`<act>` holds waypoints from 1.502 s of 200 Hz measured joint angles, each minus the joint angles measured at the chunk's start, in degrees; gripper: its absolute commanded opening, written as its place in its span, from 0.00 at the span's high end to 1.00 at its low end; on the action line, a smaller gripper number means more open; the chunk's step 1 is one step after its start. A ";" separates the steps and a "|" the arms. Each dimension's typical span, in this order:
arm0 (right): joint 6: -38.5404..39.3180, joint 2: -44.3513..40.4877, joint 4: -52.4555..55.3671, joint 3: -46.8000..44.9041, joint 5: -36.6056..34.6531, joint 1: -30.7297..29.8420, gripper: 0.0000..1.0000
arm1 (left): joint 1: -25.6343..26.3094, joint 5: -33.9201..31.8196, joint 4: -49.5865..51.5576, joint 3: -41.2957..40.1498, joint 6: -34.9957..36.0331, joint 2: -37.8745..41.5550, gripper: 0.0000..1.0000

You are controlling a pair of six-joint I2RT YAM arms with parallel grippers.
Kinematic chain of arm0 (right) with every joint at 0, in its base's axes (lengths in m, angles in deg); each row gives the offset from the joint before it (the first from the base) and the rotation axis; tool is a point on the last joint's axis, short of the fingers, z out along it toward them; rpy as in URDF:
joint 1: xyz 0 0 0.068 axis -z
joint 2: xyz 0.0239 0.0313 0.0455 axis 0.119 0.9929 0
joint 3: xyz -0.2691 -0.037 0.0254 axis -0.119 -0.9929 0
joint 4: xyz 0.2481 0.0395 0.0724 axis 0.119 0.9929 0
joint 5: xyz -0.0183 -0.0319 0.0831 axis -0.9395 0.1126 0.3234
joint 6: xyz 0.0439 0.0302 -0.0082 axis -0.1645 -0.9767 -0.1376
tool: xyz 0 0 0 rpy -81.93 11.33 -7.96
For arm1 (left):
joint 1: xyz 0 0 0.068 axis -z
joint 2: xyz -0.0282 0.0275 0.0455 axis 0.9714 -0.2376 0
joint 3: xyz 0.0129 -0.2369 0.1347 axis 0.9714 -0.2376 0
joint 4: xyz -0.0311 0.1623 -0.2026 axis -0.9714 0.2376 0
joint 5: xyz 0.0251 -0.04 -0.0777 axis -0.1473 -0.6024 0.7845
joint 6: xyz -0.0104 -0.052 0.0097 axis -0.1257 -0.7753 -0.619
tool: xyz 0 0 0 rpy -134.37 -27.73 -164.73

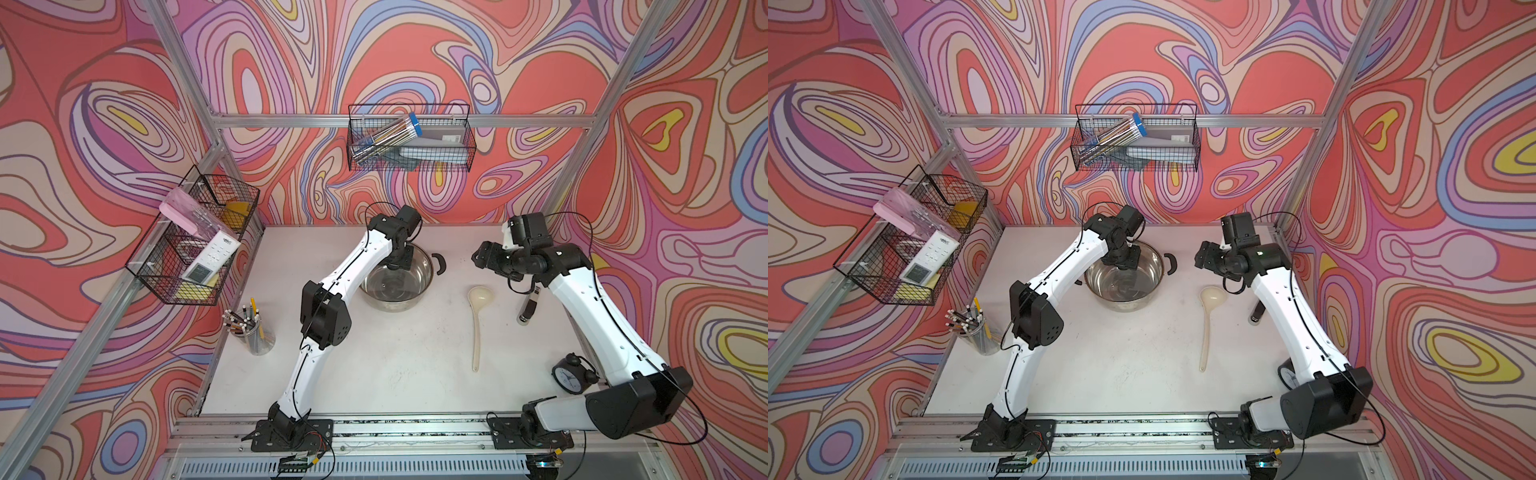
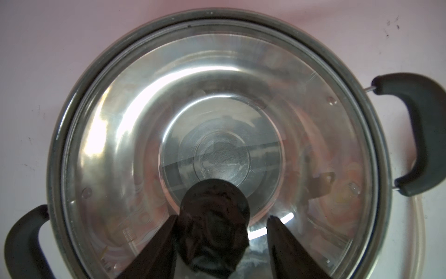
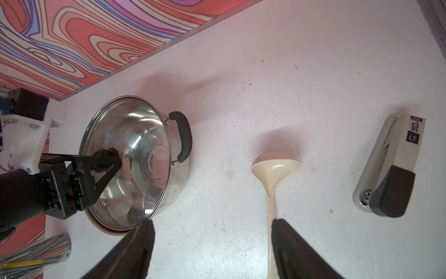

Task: Stir the soup with a spoon
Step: Pick up the lid from the pan, then place the lid at the center of the board.

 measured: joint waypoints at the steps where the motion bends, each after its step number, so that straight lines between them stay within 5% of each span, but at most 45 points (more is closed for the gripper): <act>1: 0.00 0.02 0.02 0.02 0.00 0.00 0.21 | 0.00 0.00 0.00 0.02 0.00 -0.02 0.42; 92: 0.46 1.25 -0.07 0.66 0.02 0.00 0.21 | -0.74 0.24 0.15 0.50 -1.14 -0.44 0.71; 197: 1.16 1.42 -0.20 0.66 0.09 0.00 0.20 | -1.57 -2.10 0.00 0.55 -1.90 6.16 0.71; 300: 1.11 5.18 -1.62 2.25 2.49 -0.15 0.20 | -21.29 -4.04 -3.82 -12.46 -2.60 20.09 0.73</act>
